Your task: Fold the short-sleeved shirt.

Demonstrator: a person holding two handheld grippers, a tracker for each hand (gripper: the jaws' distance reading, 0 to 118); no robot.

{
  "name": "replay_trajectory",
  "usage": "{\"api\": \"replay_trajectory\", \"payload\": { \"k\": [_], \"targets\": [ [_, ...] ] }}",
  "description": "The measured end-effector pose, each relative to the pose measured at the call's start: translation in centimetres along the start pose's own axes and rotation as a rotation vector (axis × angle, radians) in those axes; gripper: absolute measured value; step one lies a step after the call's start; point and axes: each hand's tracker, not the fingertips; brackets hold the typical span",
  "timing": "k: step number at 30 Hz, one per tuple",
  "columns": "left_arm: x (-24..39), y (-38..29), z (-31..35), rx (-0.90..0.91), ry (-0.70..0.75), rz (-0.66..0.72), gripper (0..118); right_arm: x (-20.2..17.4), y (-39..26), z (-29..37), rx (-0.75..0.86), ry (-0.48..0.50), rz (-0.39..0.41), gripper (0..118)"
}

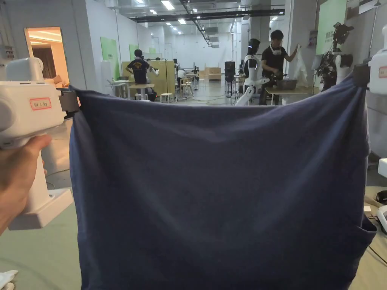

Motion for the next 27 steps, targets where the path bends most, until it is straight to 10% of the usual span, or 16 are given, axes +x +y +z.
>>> {"api": "replay_trajectory", "payload": {
  "k": [27],
  "targets": [
    [0.3, -8.4, -15.1, -0.126, 0.045, -0.053, 2, -2.4, -5.4, -13.7, -0.104, -0.068, 0.075, 1]
  ]
}}
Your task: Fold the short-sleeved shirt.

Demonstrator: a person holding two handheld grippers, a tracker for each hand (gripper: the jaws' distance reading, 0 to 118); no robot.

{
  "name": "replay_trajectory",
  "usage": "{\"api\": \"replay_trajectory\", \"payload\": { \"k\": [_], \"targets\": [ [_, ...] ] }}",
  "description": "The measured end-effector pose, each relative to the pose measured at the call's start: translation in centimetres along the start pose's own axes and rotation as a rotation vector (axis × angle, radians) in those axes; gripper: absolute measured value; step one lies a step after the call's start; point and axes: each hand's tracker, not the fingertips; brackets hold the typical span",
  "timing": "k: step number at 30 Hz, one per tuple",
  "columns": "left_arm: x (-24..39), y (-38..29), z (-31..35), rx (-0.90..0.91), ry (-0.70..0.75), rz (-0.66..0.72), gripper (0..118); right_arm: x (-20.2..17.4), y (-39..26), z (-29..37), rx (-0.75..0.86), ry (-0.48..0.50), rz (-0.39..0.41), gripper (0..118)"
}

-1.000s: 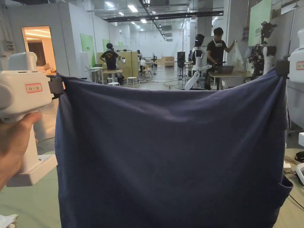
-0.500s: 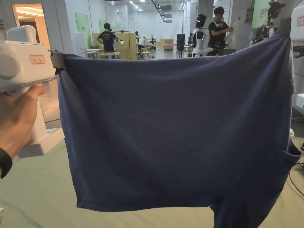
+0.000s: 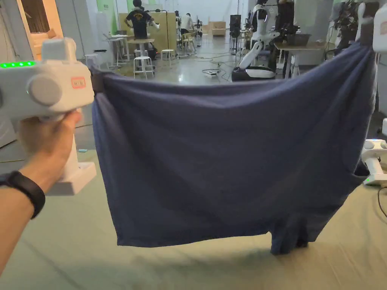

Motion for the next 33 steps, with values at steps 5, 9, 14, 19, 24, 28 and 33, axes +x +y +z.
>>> {"api": "replay_trajectory", "payload": {
  "k": [5, 9, 14, 19, 24, 28, 33],
  "targets": [
    [-0.6, -7.6, 1.5, -0.078, -0.050, 0.101, 2, -0.3, -7.6, 1.5, -0.047, 0.050, -0.033, 1],
    [-0.7, -13.1, 5.6, -0.128, -0.086, 0.085, 2, 0.6, -13.6, 5.5, -0.095, 0.096, -0.076, 1],
    [-1.2, -20.0, 13.6, -0.159, -0.130, 0.111, 2, 2.2, -21.4, 13.4, -0.170, 0.132, -0.122, 1],
    [-3.3, -28.2, 20.8, -0.252, -0.158, 0.179, 2, 2.7, -29.7, 22.7, -0.289, 0.160, -0.090, 1],
    [-4.7, -34.8, 26.8, -0.338, -0.163, 0.192, 2, 3.1, -37.3, 30.0, -0.425, 0.162, -0.202, 1],
    [-5.3, -37.5, 30.0, -0.406, -0.165, 0.190, 2, 2.9, -41.3, 34.5, -0.504, 0.092, -0.142, 1],
    [-5.4, -39.4, 31.5, -0.462, -0.166, 0.170, 2, 3.1, -44.0, 36.6, -0.576, 0.087, -0.226, 1]
  ]
}}
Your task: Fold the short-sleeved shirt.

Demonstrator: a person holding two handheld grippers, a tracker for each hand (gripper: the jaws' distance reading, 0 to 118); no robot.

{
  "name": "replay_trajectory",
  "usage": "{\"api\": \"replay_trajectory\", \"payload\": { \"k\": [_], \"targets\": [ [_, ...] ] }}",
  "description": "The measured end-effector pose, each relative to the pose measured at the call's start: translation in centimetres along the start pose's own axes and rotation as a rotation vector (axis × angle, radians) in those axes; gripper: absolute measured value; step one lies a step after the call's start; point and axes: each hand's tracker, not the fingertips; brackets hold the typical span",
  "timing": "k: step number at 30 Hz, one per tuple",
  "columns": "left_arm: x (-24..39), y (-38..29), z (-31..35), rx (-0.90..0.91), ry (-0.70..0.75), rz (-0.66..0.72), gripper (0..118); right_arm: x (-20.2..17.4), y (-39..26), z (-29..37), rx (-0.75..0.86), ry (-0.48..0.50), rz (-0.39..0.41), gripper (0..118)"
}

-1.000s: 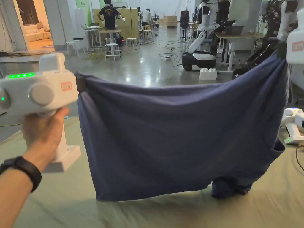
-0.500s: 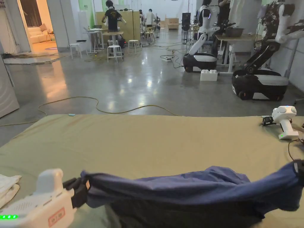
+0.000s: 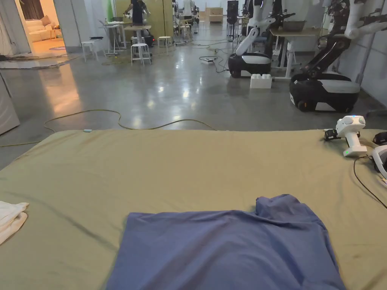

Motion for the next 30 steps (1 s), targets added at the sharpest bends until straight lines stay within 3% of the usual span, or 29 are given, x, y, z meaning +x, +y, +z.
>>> {"api": "replay_trajectory", "payload": {
  "k": [4, 5, 6, 7, 8, 9, 10, 14, 17, 23, 26, 28, 29, 30],
  "targets": [
    [-0.4, -0.8, -1.1, -0.068, 0.025, -0.014, 2, 0.3, -0.5, -1.6, -0.034, -0.006, 0.008, 2],
    [-0.5, -1.0, -1.5, -0.085, 0.039, -0.021, 4, 0.3, -0.7, -2.1, -0.065, -0.022, 0.026, 9],
    [-0.8, -1.1, -1.6, -0.082, 0.038, -0.013, 16, 0.3, -0.8, -2.8, -0.104, -0.037, 0.043, 38],
    [-1.1, -1.2, -1.6, -0.093, 0.043, 0.007, 36, 0.6, -0.9, -3.2, -0.117, -0.027, 0.034, 64],
    [-1.5, -1.0, -1.7, -0.104, 0.051, 0.031, 61, 0.8, -1.1, -3.6, -0.143, -0.013, 0.017, 78],
    [-1.8, -0.9, -1.5, -0.100, 0.058, 0.040, 90, 1.1, -1.1, -3.8, -0.171, -0.008, -0.007, 78],
    [-1.9, -0.7, -1.1, -0.079, 0.078, 0.035, 100, 1.3, -1.1, -3.7, -0.159, -0.016, -0.016, 77],
    [-0.7, 1.0, 1.8, 0.026, 0.129, -0.005, 102, 1.3, -0.2, -1.5, -0.088, -0.045, -0.029, 77],
    [1.9, 3.2, 4.8, 0.163, 0.149, -0.078, 102, 0.5, 1.8, 1.2, 0.044, -0.013, -0.024, 77],
    [8.6, 7.4, 11.0, 0.450, 0.180, -0.159, 101, -4.8, 6.9, 8.7, 0.390, 0.068, 0.056, 77],
    [11.3, 8.8, 13.2, 0.533, 0.137, -0.184, 101, -7.1, 8.3, 11.1, 0.516, 0.040, 0.095, 75],
    [13.1, 9.5, 14.0, 0.565, 0.195, -0.237, 98, -8.3, 9.2, 12.1, 0.540, 0.060, 0.113, 63],
    [13.8, 9.7, 14.4, 0.570, 0.194, -0.268, 92, -8.7, 9.5, 12.5, 0.550, 0.068, 0.123, 52],
    [14.5, 9.9, 14.8, 0.580, 0.199, -0.291, 72, -9.2, 9.7, 12.9, 0.566, 0.079, 0.136, 23]
  ]
}}
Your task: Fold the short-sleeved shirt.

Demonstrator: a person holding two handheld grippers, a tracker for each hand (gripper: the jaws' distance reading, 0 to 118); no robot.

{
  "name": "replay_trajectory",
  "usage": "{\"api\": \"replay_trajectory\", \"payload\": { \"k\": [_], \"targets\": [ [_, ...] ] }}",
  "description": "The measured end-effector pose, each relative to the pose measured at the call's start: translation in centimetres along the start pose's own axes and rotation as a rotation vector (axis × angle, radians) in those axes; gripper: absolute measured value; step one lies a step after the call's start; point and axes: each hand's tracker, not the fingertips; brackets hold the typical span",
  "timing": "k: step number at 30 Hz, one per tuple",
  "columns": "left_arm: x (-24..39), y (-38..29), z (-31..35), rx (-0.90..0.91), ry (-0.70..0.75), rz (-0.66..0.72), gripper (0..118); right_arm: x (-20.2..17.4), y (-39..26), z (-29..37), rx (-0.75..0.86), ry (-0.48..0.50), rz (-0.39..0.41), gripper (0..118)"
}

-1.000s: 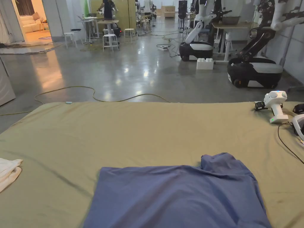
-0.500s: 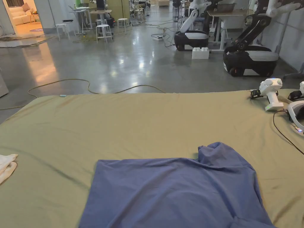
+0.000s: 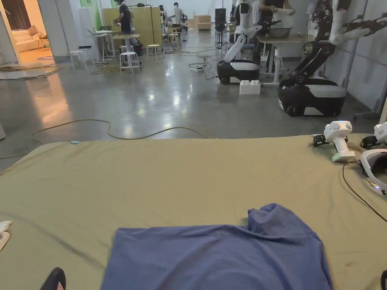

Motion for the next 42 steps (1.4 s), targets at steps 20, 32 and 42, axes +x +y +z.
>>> {"api": "replay_trajectory", "payload": {
  "k": [20, 32, 42],
  "targets": [
    [-1.3, -1.7, -0.6, -0.111, -0.161, 0.031, 6, -1.9, -0.6, 0.4, 0.003, 0.059, 0.122, 0],
    [-7.8, -19.9, -8.8, -0.797, -0.168, 0.132, 82, -0.4, -4.8, -0.2, -0.195, 0.086, -0.018, 0],
    [-8.6, -24.5, -13.5, -0.945, -0.158, 0.307, 31, 0.8, -5.9, -0.1, -0.277, 0.026, -0.037, 0]
  ]
}}
